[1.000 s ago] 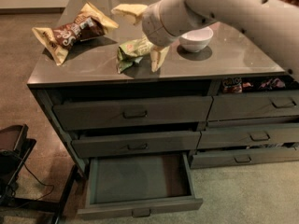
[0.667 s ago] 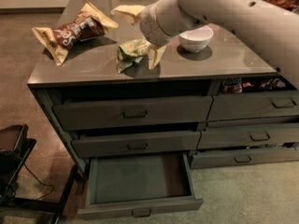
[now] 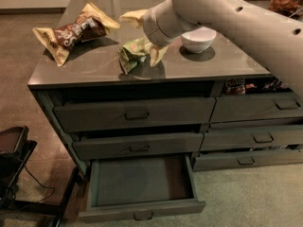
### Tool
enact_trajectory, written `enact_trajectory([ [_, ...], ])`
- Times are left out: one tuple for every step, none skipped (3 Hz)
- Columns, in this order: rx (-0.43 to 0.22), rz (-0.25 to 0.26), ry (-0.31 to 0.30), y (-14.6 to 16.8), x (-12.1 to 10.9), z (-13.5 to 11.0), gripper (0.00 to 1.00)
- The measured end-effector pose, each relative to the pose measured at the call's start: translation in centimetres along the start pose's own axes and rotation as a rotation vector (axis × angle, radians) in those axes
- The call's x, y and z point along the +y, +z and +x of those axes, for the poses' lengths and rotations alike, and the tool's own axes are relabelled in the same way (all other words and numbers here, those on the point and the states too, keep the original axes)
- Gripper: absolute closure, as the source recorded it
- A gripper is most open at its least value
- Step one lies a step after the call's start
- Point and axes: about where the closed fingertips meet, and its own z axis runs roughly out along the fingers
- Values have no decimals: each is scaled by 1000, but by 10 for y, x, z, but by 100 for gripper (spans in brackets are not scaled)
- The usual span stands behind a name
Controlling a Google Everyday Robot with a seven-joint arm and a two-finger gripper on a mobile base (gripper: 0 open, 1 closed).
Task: Place green jalapeno chip bag into bottom drawer
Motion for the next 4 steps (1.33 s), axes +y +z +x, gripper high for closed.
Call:
enact_trajectory([
  [73, -43, 22, 8, 15, 21, 11],
  [136, -53, 42, 11, 24, 34, 14],
  [168, -49, 60, 15, 26, 41, 33],
  [165, -19, 76, 13, 21, 38, 56],
])
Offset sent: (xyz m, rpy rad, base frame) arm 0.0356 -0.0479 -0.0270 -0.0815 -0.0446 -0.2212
